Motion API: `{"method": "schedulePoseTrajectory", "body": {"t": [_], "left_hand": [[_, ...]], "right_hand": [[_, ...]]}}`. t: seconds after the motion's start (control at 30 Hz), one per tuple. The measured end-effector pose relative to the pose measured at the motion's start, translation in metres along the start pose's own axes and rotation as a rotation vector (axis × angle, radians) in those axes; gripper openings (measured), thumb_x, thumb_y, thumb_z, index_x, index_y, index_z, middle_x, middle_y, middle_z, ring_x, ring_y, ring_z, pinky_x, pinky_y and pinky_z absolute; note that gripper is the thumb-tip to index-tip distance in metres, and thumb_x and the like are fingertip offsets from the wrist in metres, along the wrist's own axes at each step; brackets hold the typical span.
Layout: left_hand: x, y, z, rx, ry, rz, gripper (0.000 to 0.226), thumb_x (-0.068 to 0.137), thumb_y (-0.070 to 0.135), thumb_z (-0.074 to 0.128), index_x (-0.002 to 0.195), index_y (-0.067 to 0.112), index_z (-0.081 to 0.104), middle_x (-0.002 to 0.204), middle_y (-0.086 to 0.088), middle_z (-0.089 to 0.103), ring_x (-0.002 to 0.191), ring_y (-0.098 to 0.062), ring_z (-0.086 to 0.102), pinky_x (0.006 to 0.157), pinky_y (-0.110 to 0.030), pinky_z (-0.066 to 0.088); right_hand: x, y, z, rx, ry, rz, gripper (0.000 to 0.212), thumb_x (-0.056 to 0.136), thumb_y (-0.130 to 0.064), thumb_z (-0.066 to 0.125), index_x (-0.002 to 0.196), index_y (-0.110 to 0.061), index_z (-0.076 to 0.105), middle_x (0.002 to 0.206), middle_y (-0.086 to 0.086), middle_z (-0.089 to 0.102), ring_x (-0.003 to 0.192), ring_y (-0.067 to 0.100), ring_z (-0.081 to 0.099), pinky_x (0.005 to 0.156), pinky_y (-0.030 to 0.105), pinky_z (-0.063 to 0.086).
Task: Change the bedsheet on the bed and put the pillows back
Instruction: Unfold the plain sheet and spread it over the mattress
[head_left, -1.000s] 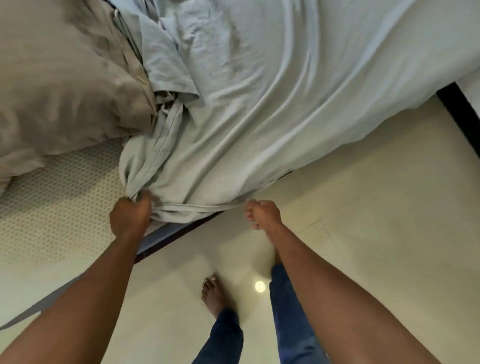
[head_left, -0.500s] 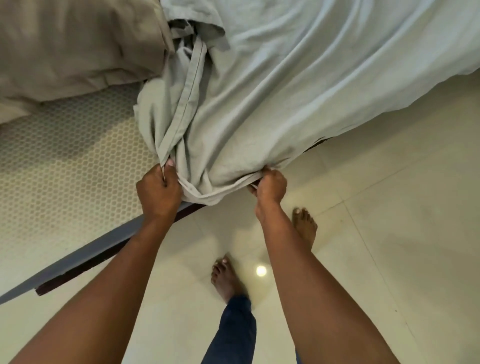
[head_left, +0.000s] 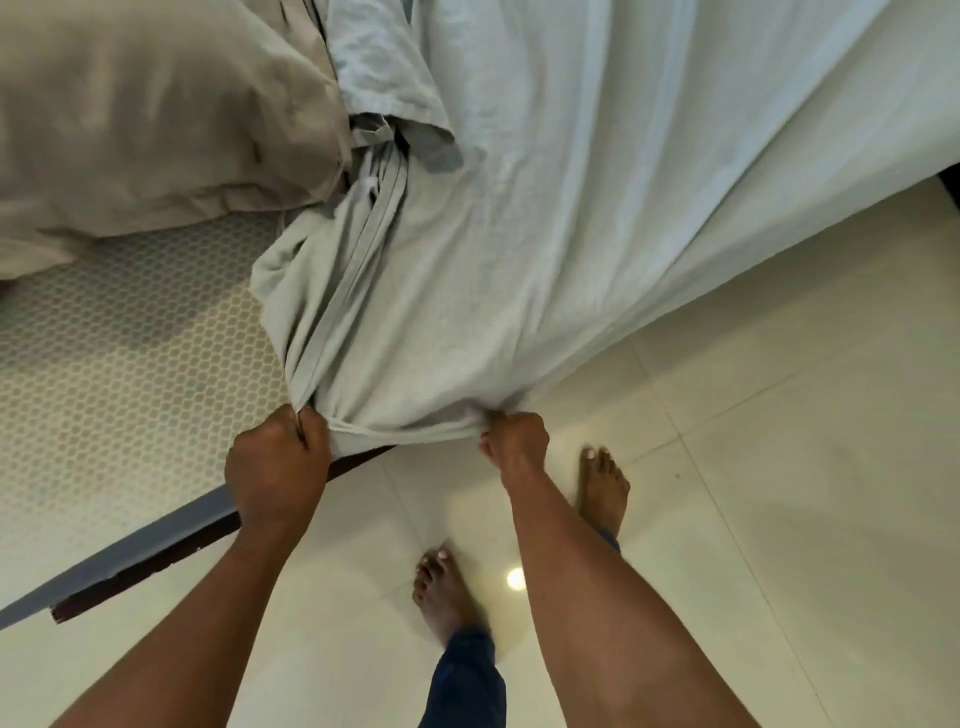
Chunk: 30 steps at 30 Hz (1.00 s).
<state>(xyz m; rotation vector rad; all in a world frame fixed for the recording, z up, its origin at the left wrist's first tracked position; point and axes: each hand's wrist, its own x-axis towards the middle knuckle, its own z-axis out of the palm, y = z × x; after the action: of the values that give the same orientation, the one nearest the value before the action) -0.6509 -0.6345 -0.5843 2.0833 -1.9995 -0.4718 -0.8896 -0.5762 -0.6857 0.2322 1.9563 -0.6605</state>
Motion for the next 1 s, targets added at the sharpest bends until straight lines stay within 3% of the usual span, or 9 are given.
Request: {"method": "schedulePoseTrajectory", "body": {"t": [0.1,0.2,0.27,0.33,0.43,0.53,0.6,0.8,1.0], "left_hand": [[0.005,-0.002,0.003,-0.018,-0.013,-0.077,0.042,0.099,0.023,0.047,0.062,0.004,0.048,0.055,-0.01,0.051,0.051,-0.033,0.055,0.054,-0.034,0.036],[0.006,0.028,-0.007,0.049,0.097,-0.169,0.027,0.091,0.02,0.054,0.11,0.001,0.055,0.106,-0.024,0.061,0.094,-0.041,0.06,0.077,-0.047,0.043],[0.004,0.053,-0.012,0.152,0.147,0.104,0.046,0.084,0.018,0.059,0.128,0.005,0.049,0.128,-0.021,0.05,0.113,-0.04,0.049,0.094,-0.05,0.038],[0.0,0.067,-0.009,0.209,-0.06,0.483,0.046,0.083,0.023,0.071,0.124,0.009,0.055,0.123,-0.017,0.049,0.108,-0.038,0.049,0.089,-0.05,0.043],[0.004,0.067,0.005,0.497,-0.396,0.773,0.046,0.073,0.036,0.086,0.106,0.011,0.066,0.114,-0.016,0.049,0.097,-0.037,0.049,0.075,-0.05,0.049],[0.015,0.071,0.004,0.667,-0.491,0.835,0.027,0.065,0.019,0.091,0.076,0.006,0.071,0.104,-0.018,0.05,0.08,-0.037,0.053,0.055,-0.046,0.05],[0.019,0.088,-0.001,0.758,-0.562,0.856,0.031,0.056,0.02,0.096,0.064,0.008,0.069,0.085,-0.017,0.059,0.059,-0.035,0.059,0.044,-0.039,0.05],[0.005,0.092,0.012,0.686,-0.621,1.0,0.026,0.055,0.016,0.088,0.072,0.018,0.069,0.075,-0.005,0.059,0.066,-0.028,0.057,0.049,-0.036,0.048],[-0.016,0.043,0.036,0.713,-0.728,1.007,0.037,0.045,-0.002,0.088,0.068,0.021,0.072,0.062,0.002,0.064,0.053,-0.019,0.064,0.045,-0.032,0.054]], "right_hand": [[0.016,-0.002,0.001,-0.092,-0.01,0.005,0.029,0.091,-0.026,0.071,0.072,-0.004,0.067,0.066,0.009,0.073,0.05,0.022,0.065,0.049,0.033,0.056],[0.0,-0.024,-0.006,-0.093,-0.012,-0.037,0.043,0.091,-0.048,0.067,0.085,-0.006,0.063,0.078,0.01,0.07,0.058,0.023,0.064,0.051,0.031,0.051],[-0.021,-0.035,-0.023,-0.187,0.167,-0.172,0.035,0.091,-0.042,0.064,0.105,-0.009,0.064,0.101,0.008,0.072,0.085,0.029,0.07,0.07,0.035,0.054],[-0.039,-0.041,-0.034,-0.194,0.222,-0.345,0.027,0.09,-0.027,0.065,0.114,-0.015,0.06,0.109,0.005,0.071,0.097,0.028,0.067,0.074,0.032,0.049],[-0.047,-0.052,-0.043,-0.417,-0.128,-0.489,0.04,0.088,-0.029,0.068,0.127,-0.02,0.062,0.124,0.006,0.068,0.111,0.028,0.064,0.085,0.032,0.05],[-0.055,-0.056,-0.056,-0.843,-0.445,-0.437,0.049,0.094,-0.027,0.067,0.141,-0.016,0.058,0.141,0.01,0.06,0.127,0.029,0.057,0.102,0.032,0.048],[-0.06,-0.059,-0.071,-0.897,-0.426,-0.453,0.047,0.094,-0.024,0.066,0.138,-0.013,0.059,0.14,0.011,0.061,0.127,0.029,0.058,0.106,0.034,0.048],[-0.059,-0.078,-0.106,-0.891,-0.226,-0.707,0.033,0.092,-0.026,0.063,0.122,-0.014,0.066,0.123,0.008,0.067,0.116,0.029,0.062,0.095,0.036,0.053],[-0.027,-0.035,-0.078,-1.285,-0.35,-0.891,0.059,0.082,-0.022,0.068,0.14,-0.026,0.057,0.147,0.008,0.047,0.133,0.032,0.048,0.107,0.044,0.042]]}}
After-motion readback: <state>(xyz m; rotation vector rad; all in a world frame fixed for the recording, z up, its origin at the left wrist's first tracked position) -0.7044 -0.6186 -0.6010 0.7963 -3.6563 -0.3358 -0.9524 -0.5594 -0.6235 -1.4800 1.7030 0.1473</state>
